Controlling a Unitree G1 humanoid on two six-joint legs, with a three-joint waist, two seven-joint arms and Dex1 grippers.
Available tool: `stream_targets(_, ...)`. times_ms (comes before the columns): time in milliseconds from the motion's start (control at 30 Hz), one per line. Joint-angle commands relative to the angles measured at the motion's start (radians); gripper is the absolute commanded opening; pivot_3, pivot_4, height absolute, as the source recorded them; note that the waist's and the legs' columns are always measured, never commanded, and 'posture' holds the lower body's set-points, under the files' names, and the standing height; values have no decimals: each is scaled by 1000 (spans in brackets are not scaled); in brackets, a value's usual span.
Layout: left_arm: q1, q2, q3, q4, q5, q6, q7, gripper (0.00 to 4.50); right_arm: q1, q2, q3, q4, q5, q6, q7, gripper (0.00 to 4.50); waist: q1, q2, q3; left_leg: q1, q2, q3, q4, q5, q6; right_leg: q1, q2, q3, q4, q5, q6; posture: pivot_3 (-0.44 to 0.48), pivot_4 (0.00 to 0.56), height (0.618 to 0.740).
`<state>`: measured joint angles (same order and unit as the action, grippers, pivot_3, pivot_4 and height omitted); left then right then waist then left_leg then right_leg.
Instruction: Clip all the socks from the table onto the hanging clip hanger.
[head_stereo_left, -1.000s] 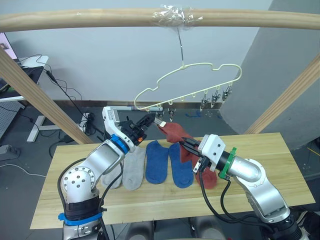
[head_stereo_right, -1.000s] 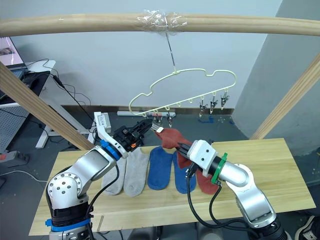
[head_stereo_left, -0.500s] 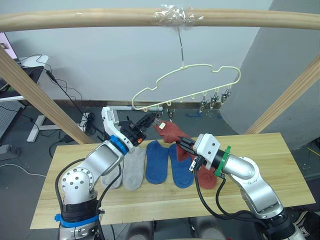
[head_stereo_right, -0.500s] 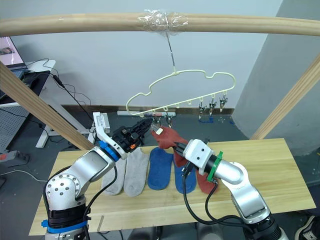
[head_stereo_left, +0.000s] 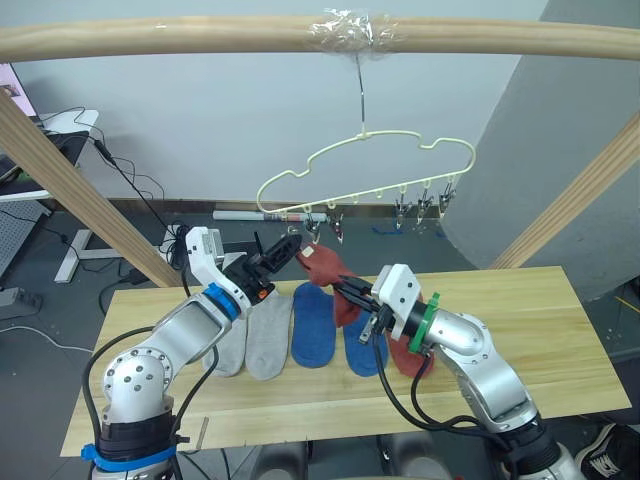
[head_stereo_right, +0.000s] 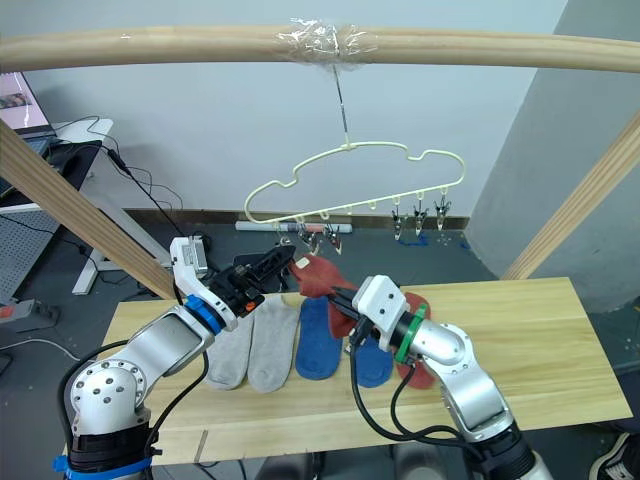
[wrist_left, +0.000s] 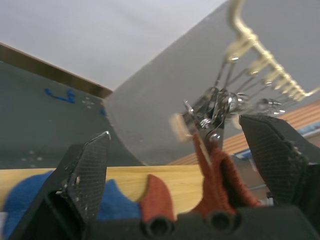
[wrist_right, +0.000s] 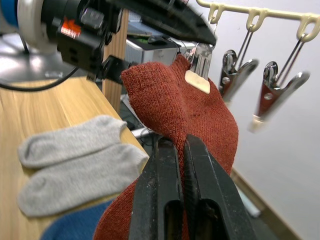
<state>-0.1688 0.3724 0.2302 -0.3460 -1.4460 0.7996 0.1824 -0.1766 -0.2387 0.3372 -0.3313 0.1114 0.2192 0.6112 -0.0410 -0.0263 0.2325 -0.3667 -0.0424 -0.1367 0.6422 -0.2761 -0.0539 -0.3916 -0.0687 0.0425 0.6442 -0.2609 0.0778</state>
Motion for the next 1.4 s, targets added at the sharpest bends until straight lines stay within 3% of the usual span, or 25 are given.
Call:
stream_targets(33,-2,7,1,-27,34,-13,-30,4500,-16,55,-13,-27,130,105,17,237,1,0,0,0,0,0,0,0,0,0,0,0,0,0,0,-47,187,740)
stream_targets(100,-3,8,-5,-31,62,-12,-44,4500,-23,75,-27,-31,182,167,17,633,2,0,0,0,0,0,0,0,0,0,0,0,0,0,0,-47,187,740)
stream_targets(467,19,29,-82,-70,304,-23,-182,4500,40,-26,-66,-9,165,198,6,4477,6,0,0,-7,-1,1,0,0,0,-8,0,0,1,0,0,-59,193,740)
stream_targets(533,31,32,-113,-98,360,-34,-216,4500,56,-51,-80,-21,143,181,-15,4477,6,0,0,-14,-1,1,2,0,-1,-16,0,1,2,1,-1,-64,192,740)
stream_targets(767,21,48,-251,-161,648,-148,-320,4500,86,-134,-186,-113,118,173,-59,4477,7,0,0,-16,-1,2,2,1,-1,-17,0,1,2,1,-2,-76,200,740)
stream_targets(967,-6,-11,-327,-126,881,-305,-337,4500,98,-183,-261,-173,139,194,-59,4477,7,0,0,-16,-1,2,2,1,-1,-17,0,0,3,2,-2,-84,204,740)
stream_targets(1167,-30,-83,-392,-98,1051,-396,-332,3083,67,-178,-311,-222,212,235,-65,4500,5,0,0,-16,-1,2,3,1,0,-17,0,0,3,2,-2,-98,208,740)
stream_targets(1300,-20,-124,-384,-68,1124,-457,-320,3083,41,-175,-315,-249,238,264,-75,4500,1,0,0,-16,-1,2,3,-1,2,-17,0,0,3,2,-2,-104,210,740)
stream_targets(1400,-15,-139,-377,-47,1165,-490,-326,2539,31,-176,-313,-260,255,278,-75,4500,1,0,0,-16,-1,2,3,-1,2,-17,0,0,3,2,-2,-106,212,740)
